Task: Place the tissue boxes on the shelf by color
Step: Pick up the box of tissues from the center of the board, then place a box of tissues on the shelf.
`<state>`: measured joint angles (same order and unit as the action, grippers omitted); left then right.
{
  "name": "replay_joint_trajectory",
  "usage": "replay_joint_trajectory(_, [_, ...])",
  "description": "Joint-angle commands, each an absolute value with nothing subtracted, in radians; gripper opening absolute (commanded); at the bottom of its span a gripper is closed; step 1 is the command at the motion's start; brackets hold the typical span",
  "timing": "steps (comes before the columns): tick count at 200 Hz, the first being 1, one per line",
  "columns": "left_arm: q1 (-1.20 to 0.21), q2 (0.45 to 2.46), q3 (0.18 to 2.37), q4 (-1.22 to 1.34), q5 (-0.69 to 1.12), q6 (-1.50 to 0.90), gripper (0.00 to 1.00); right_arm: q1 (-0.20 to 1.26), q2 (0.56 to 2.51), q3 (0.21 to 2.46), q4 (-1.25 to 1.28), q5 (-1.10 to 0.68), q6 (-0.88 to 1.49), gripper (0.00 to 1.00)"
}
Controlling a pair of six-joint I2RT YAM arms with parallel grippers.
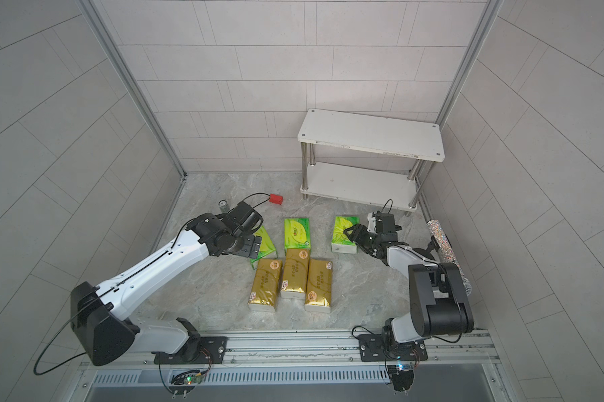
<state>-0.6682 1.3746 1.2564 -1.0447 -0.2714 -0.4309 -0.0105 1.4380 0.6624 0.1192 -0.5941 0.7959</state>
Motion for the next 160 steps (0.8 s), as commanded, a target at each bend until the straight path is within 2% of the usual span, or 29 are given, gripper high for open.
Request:
replay_joint_trajectory(1, [-0.672, 1.37, 1.271, -1.065, -0.309, -0.439, 1.0, -0.004, 1.358, 0.782, 0.008, -0.534, 0.794, 0.59])
replay_joint_trajectory(55, [-0.673, 1.372, 1.281, -1.077, -0.315, -0.441, 1.0, 0.033, 1.388, 0.991, -0.1, -0.395, 0.825, 0.59])
replay_joint_trajectory(107, [-0.673, 1.365, 1.293, -1.12, -0.329, -0.442, 1.0, 0.11, 1.634, 1.212, -0.019, -0.325, 0.891, 0.59])
replay_joint_trajectory(160, [-0.671, 1.326, 1.267, -1.143, -0.363, -0.448, 1.0, 0.127, 1.827, 1.365, 0.079, -0.334, 0.945, 0.59])
